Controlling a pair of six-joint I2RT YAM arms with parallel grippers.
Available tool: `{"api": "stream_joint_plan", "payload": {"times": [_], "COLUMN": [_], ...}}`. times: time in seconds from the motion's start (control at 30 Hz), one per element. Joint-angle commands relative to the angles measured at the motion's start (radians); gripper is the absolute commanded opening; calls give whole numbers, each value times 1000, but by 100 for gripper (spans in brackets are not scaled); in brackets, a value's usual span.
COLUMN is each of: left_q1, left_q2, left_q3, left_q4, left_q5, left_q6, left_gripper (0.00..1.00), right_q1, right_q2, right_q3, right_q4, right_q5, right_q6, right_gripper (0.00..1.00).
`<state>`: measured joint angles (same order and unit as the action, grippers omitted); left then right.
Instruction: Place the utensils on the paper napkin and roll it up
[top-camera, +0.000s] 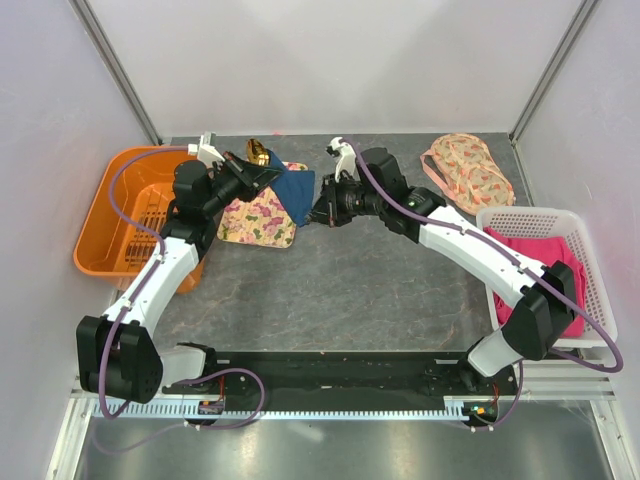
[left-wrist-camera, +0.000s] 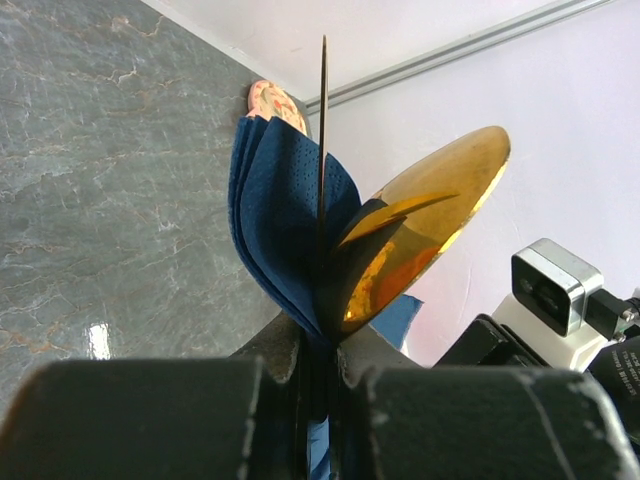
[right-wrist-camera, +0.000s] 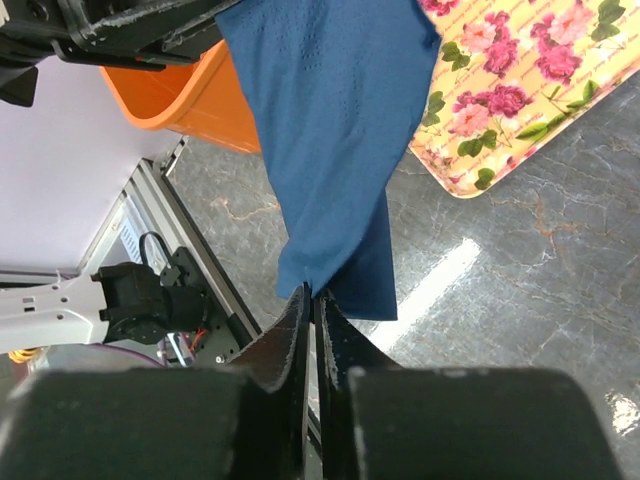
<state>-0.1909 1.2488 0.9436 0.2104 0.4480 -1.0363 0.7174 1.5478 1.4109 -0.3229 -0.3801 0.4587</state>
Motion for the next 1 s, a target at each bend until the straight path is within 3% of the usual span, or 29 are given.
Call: {"api": "stream_joint_plan", "payload": {"times": [0.0, 0.27, 0.5, 0.57, 0.67, 0.7, 0.8, 0.87, 0.97], "left_q1": [10, 22, 22, 21, 21, 21, 21, 16, 10], "left_q2": [-17, -19, -14, -15, -18, -20, -22, -25, -23], "left_q3": [34, 7, 8, 7, 0, -6, -16, -20, -22], "left_q4": [61, 81, 89, 98, 115, 125, 147, 153, 155], "left_q5": [32, 58, 93, 113, 142, 150, 185, 192, 207], "left_q6": [-54, -53, -53, -47, -38, -38, -36, -31, -30], "left_gripper": [2, 2, 2, 2, 2, 2, 2, 2, 2], "right_q1": [-39, -118, -131, -141, -164, -173, -177, -176, -174], "right_q2": [-20, -61, -57, -57, -77, -83, -130, -141, -129], "right_q3": [1, -119, -139, -132, -109, -102, -84, -75, -56], "right_q4": [33, 102, 116, 113, 113, 111, 110, 104, 88], "right_q5": [-11, -219, -252, -258, -263, -258, -217, -192, -171], "right_q6": [32, 115, 141, 144, 152, 152, 127, 104, 83], "right_gripper": [3, 0, 0, 11, 48, 66, 91, 98, 98]}}
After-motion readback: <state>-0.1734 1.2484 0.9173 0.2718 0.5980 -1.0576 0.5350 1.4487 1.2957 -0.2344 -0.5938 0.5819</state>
